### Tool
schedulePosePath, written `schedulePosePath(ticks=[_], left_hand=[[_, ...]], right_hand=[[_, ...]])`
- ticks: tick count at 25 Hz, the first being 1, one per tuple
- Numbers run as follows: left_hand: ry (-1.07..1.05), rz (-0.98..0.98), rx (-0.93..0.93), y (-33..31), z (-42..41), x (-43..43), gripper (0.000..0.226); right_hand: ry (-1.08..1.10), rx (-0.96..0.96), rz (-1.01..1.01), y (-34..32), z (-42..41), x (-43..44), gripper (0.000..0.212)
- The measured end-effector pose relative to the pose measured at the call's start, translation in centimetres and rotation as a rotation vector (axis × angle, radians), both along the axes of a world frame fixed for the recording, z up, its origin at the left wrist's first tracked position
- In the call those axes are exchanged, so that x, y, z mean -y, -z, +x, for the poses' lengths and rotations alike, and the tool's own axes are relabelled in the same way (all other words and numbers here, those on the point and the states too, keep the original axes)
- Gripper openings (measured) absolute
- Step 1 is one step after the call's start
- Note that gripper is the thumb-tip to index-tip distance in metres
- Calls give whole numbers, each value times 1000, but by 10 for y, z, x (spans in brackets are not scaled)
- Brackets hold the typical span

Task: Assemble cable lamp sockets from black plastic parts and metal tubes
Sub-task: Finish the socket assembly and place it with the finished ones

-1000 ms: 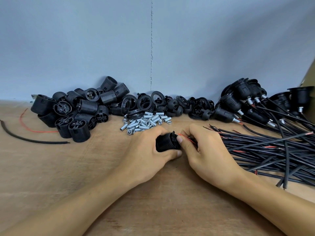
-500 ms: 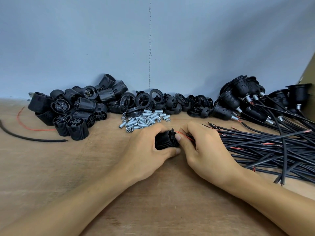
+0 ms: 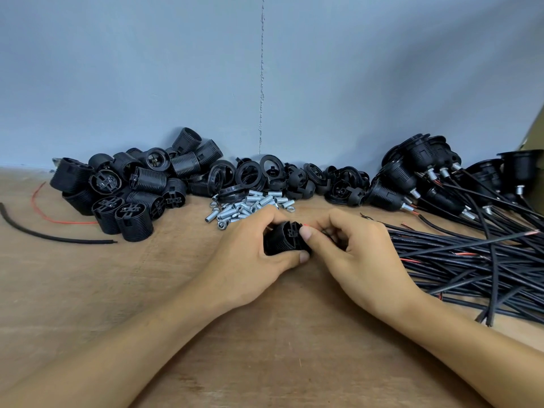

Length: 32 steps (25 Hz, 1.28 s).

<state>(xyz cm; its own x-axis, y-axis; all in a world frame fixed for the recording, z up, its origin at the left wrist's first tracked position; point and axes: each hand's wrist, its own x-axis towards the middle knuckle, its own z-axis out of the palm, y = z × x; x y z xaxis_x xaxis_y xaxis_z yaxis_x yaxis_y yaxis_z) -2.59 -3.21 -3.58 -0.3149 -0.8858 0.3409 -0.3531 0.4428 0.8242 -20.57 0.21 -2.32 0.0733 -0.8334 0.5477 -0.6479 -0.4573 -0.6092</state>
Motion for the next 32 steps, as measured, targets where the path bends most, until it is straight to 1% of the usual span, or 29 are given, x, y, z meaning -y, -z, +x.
schedulePosePath(ticks=[2,3,5,8,13,18,22,27,32], left_hand=[[-3,7,-12,-1,1,0,34],[-8,8,-16,-1,2,1,35],[-21,-6,-26,0,3,1,36],[-60,-90,2,1,3,0,35],[-92,-206,86,0,2,-3,33],[-85,-197,102,-2,2,-6,30],[-100,-193,115,-3,1,-8,29],[-111,-214,143,-4,2,-9,28],[-109,-266,178,-2,2,-8,29]], right_hand=[[-66,47,4,0,-3,-2,8],[-87,46,-2,0,-5,-3,9],[-107,25,-23,0,-6,-3,15],[-112,-2,-79,-3,-6,-4,24],[-88,-64,-118,-1,-6,-4,13],[-75,-122,-151,1,-7,-5,11],[-76,-149,-184,3,-8,-3,5],[-66,-207,-195,4,-9,-4,11],[-64,-231,-188,4,-7,-6,8]])
